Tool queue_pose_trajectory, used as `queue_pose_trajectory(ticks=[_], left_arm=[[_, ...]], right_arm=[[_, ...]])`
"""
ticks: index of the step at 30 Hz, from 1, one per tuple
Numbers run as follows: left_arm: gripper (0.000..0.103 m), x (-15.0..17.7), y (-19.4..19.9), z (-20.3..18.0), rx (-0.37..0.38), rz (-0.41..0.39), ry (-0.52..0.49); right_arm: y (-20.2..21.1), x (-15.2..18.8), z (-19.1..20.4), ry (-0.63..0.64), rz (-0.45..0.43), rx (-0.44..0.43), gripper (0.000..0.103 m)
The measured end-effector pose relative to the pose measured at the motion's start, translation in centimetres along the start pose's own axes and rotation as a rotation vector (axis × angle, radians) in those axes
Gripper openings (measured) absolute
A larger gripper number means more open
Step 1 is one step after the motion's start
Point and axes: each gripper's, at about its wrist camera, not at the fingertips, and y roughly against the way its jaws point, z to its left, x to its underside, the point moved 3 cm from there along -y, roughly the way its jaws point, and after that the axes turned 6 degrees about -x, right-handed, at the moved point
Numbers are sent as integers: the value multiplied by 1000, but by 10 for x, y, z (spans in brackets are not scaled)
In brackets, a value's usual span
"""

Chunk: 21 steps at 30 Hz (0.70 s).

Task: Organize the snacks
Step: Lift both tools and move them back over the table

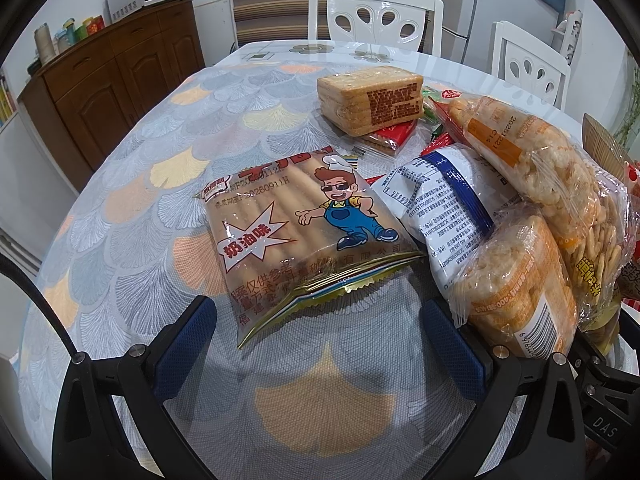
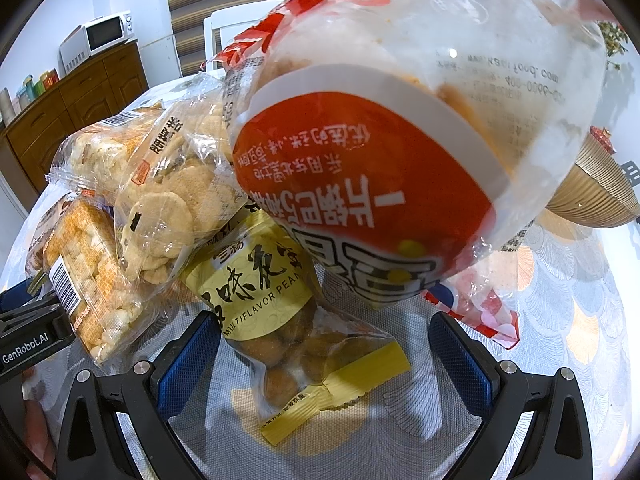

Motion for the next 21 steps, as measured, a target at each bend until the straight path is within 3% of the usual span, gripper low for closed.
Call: queue_pose_trajectory(ticks=[4, 6, 10, 13, 18, 21], left_arm=[[103, 6, 7, 2, 26, 31, -32], [103, 15, 16, 4, 69, 54, -78], [103, 31, 37, 17, 164, 44, -69], [103, 33, 58, 27, 218, -20, -60], [103, 16, 97, 49, 257, -176, -61], [103, 6, 108, 60, 244, -220, -63]], right_arm=[[0, 1, 1, 47, 110, -43, 103], [3, 5, 0, 136, 158, -118, 103], [21, 30, -1, 178, 136, -141, 103], [36, 46, -3, 169, 132, -145, 103], [72, 46, -6, 194, -1, -100, 103], [88, 34, -12, 184, -60, -102, 103]])
